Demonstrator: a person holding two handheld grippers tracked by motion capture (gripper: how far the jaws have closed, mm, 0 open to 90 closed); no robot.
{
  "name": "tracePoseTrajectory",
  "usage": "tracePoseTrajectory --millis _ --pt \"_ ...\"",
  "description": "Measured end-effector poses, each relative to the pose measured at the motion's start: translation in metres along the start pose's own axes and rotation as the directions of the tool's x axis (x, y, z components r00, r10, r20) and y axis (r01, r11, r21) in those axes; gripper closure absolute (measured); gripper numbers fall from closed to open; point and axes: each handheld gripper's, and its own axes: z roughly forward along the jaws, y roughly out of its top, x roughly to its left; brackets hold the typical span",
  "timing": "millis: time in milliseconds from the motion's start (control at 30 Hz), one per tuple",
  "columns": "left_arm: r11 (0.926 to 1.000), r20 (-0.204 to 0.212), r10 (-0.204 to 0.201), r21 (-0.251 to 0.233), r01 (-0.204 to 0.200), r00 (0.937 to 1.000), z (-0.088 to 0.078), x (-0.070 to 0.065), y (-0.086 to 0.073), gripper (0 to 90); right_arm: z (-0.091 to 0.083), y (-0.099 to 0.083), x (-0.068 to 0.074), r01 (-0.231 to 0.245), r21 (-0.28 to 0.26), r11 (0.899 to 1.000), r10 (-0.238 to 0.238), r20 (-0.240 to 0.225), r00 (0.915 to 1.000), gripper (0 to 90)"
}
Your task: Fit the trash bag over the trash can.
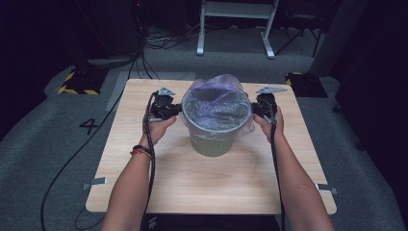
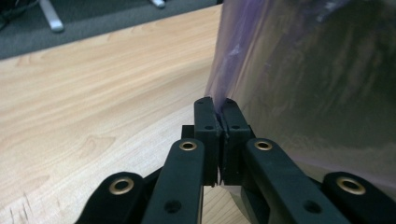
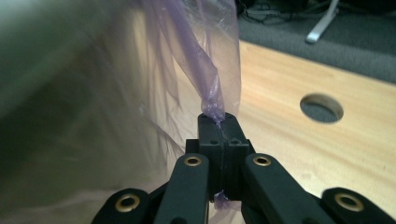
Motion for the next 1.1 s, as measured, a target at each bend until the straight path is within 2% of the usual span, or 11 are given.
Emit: tracePoseTrajectory --millis 67,267,400,467,500,600,667,833,867,967,1100 --pt "1.0000 0.007 -0.007 -0.006 0.007 1.0000 0.001 0.000 -0.002 84.5 0.004 -0.006 0.000 -0.005 0.025 1.000 0.006 -0.015 0.9999 90.0" --pt "0.9975 0.058 -0.066 -0.020 0.068 0.9961 0.001 0.005 -0.011 84.2 0.005 -0.017 -0.001 -0.022 0.029 0.999 0.023 -0.042 0.9988 90.0" --pt "0.9962 0.085 -0.070 -0.045 0.074 0.9939 -0.003 0.005 -0.018 82.1 0.002 -0.023 0.002 -0.021 0.021 1.000 0.022 -0.052 0.9984 90.0" --pt "0.9965 0.068 -0.040 -0.070 0.045 0.9969 -0.007 0.003 -0.023 79.3 -0.001 -0.027 0.002 -0.016 0.008 1.000 0.016 -0.057 0.9983 89.9" --pt "0.9956 0.062 -0.028 -0.087 0.034 0.9977 -0.010 0.001 -0.025 73.7 -0.002 -0.028 0.003 -0.001 -0.010 1.000 0.001 -0.059 0.9982 86.5" --pt "0.9910 -0.006 0.010 -0.133 -0.010 0.9999 -0.021 -0.003 -0.031 48.2 -0.010 -0.031 0.000 0.008 -0.052 0.999 -0.008 -0.013 0.9999 67.7" --pt "0.9878 -0.022 0.023 -0.154 -0.026 0.9995 -0.031 -0.004 -0.034 35.9 -0.019 -0.031 -0.003 0.014 -0.071 0.997 -0.014 0.002 0.9999 61.0" --pt "0.9738 -0.031 0.091 -0.206 -0.095 0.9954 -0.060 -0.007 -0.039 24.9 -0.047 -0.031 -0.008 0.074 -0.107 0.991 -0.070 0.043 0.9966 42.4" --pt "0.9705 -0.030 0.108 -0.214 -0.112 0.9937 -0.065 -0.010 -0.040 24.4 -0.052 -0.032 -0.009 0.081 -0.118 0.990 -0.077 0.039 0.9963 41.0" --pt "0.9597 -0.018 0.188 -0.209 -0.188 0.9820 -0.076 -0.022 -0.044 22.4 -0.071 -0.034 -0.007 0.123 -0.157 0.980 -0.118 0.041 0.9921 35.4" --pt "0.9436 0.008 0.282 -0.183 -0.276 0.9594 -0.078 -0.046 -0.051 20.1 -0.087 -0.042 0.003 0.203 -0.163 0.966 -0.201 0.027 0.9792 29.5"
